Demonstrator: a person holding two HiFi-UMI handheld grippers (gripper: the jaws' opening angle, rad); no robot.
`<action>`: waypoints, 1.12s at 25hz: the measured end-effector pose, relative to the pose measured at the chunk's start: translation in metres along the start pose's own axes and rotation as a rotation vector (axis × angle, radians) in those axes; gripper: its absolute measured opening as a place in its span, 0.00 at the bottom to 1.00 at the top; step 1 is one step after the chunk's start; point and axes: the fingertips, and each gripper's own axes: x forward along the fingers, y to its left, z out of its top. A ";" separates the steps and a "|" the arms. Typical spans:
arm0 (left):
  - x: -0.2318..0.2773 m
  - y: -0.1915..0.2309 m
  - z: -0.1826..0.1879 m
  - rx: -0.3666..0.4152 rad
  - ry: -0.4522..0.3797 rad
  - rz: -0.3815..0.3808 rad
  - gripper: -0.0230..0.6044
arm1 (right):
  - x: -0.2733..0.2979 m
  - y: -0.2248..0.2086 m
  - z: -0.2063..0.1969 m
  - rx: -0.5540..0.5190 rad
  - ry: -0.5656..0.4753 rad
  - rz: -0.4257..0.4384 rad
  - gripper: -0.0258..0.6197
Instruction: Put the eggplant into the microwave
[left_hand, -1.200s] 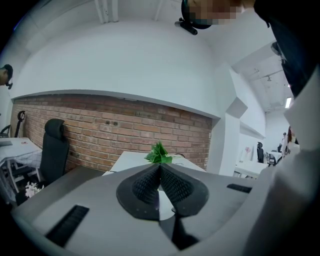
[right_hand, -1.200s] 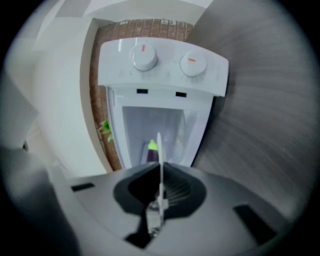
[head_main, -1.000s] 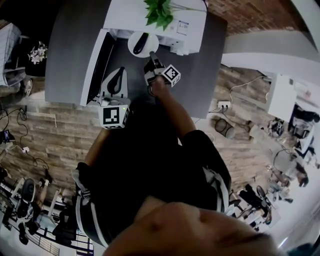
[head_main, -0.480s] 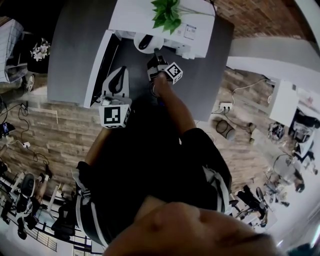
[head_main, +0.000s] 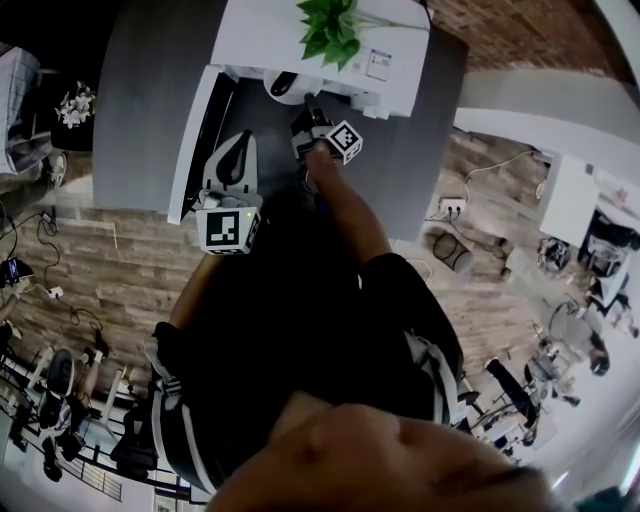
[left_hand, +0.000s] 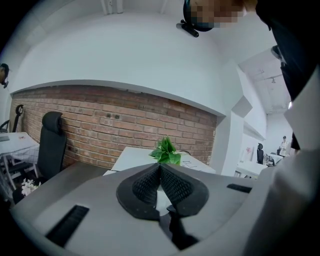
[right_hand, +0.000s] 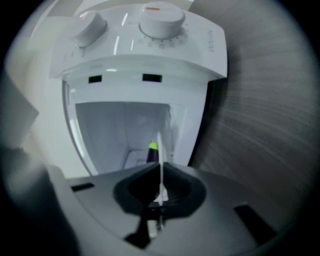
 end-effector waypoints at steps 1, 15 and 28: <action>0.002 0.000 0.000 -0.001 0.001 -0.004 0.10 | 0.001 -0.001 0.001 0.000 -0.002 -0.001 0.10; 0.007 0.005 0.002 -0.005 -0.005 -0.009 0.10 | 0.009 -0.006 0.002 0.009 0.006 -0.050 0.10; 0.001 0.007 0.007 -0.006 -0.013 -0.003 0.10 | 0.013 -0.005 0.005 0.023 -0.004 -0.069 0.15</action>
